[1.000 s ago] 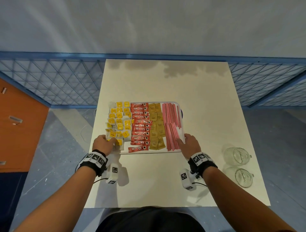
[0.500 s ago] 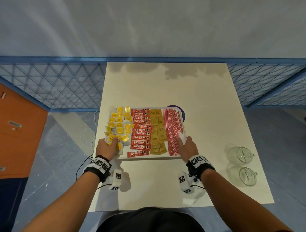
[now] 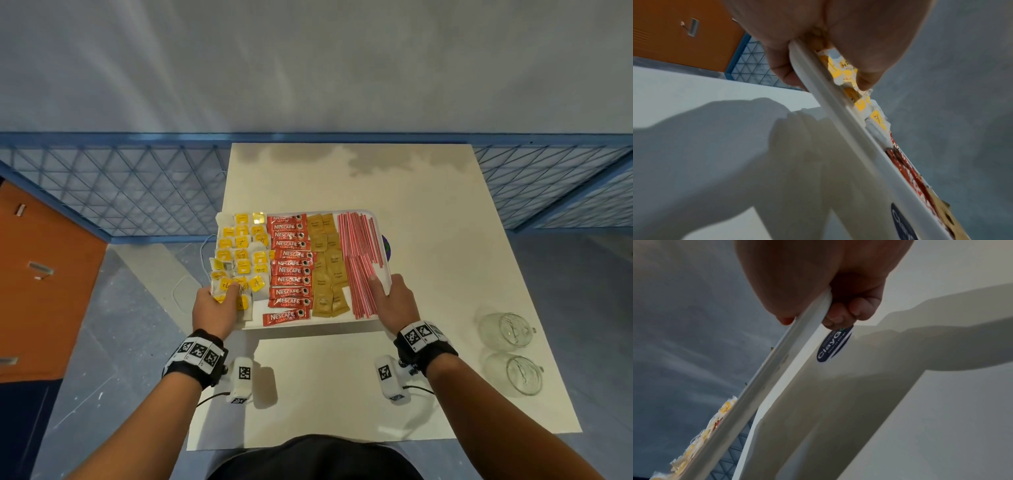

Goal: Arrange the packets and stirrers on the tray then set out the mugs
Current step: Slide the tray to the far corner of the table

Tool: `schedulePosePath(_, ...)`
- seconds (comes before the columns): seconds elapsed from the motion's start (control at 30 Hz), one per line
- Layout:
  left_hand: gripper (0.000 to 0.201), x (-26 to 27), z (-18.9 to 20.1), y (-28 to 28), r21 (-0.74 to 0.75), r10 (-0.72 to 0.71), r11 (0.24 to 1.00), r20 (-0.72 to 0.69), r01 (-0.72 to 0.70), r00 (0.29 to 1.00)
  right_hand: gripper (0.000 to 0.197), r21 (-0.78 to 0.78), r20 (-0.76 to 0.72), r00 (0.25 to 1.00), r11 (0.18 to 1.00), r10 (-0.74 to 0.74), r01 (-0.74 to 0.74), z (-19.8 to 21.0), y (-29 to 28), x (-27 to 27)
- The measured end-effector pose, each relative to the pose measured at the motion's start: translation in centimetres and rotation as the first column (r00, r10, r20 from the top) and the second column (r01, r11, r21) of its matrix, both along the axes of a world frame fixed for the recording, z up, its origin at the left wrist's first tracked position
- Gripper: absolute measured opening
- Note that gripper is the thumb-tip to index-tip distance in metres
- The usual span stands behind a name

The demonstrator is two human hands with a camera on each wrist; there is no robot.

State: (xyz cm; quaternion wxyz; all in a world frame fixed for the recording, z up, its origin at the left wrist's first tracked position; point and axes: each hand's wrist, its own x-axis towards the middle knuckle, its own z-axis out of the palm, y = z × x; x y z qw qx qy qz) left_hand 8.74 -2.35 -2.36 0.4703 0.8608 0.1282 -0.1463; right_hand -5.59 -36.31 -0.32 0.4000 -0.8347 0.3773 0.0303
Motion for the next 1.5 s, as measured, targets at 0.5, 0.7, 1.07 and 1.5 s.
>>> schedulePosePath(0.5, 0.027, 5.7, 3.0, 1.2, -0.034, -0.028, 0.999, 0.124, 0.032, 0.992, 0.049, -0.016, 0.105, 0.994, 1.000, -0.007, 0.009, 2.4, 2.0, 4.5)
schedulePosePath(0.7, 0.029, 8.2, 3.5, 1.1, -0.021, -0.039, 0.999, 0.134, 0.042, 0.990, 0.043, -0.022, 0.109, 0.994, 1.000, 0.008, -0.006, 2.5, 1.6, 7.0)
schedulePosePath(1.07, 0.024, 14.0, 4.6, -2.7, -0.035, 0.006, 0.999, 0.132, -0.002, 0.991, 0.049, -0.063, 0.090, 0.995, 0.997, 0.049, -0.043, 2.8, -1.8, 13.3)
schedulePosePath(1.5, 0.038, 23.8, 1.7, -7.5, 0.009, -0.005, 1.000, 0.114, 0.004, 0.993, 0.062, -0.146, 0.038, 0.997, 0.988, 0.063, -0.057, 0.3, -7.2, 23.1)
